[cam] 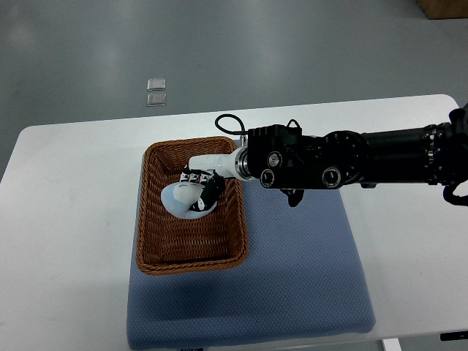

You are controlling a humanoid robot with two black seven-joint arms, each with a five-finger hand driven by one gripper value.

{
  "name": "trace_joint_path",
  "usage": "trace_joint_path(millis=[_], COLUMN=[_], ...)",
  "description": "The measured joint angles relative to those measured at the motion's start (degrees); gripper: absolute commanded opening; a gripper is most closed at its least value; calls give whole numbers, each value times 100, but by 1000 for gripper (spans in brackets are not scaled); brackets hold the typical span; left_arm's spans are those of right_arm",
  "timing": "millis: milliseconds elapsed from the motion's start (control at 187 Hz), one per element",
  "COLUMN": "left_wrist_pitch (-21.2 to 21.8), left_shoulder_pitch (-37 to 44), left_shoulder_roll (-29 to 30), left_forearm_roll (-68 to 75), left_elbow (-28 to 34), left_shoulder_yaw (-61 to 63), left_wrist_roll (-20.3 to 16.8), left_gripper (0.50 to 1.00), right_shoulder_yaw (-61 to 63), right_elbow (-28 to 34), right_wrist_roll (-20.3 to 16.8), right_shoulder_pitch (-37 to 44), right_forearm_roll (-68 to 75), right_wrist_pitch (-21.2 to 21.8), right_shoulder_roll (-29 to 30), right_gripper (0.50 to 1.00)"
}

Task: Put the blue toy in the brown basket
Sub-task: 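Lower the toy into the brown wicker basket with the right hand, then open the right hand, release the toy, and raise the hand away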

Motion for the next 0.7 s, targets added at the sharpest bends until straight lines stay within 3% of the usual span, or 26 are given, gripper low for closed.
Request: trace_joint_path(millis=[181, 261, 411, 587, 699], left_wrist_pitch=[0, 0, 0, 0, 0], left_shoulder_pitch=[0, 0, 0, 0, 0], left_shoulder_roll=[0, 0, 0, 0, 0], left_forearm_roll=[0, 0, 0, 0, 0], left_elbow=[19, 23, 17, 9, 20], left_shoulder_yaw=[0, 0, -2, -2, -2], left_wrist_roll=[0, 0, 0, 0, 0], left_gripper=[1000, 1000, 1000, 1000, 1000], right_shoulder_yaw=[21, 21, 21, 26, 28], right_elbow=[2, 2, -13, -41, -69], right_wrist_roll=[42, 45, 46, 48, 48], right_shoulder_pitch=[-108, -174, -312, -317, -217], right_forearm_roll=[-50, -66, -90, -93, -85], right_wrist_pitch=[0, 0, 0, 5, 49], right_shoulder_roll=[0, 0, 0, 0, 0], right_gripper=[727, 791, 852, 862, 895])
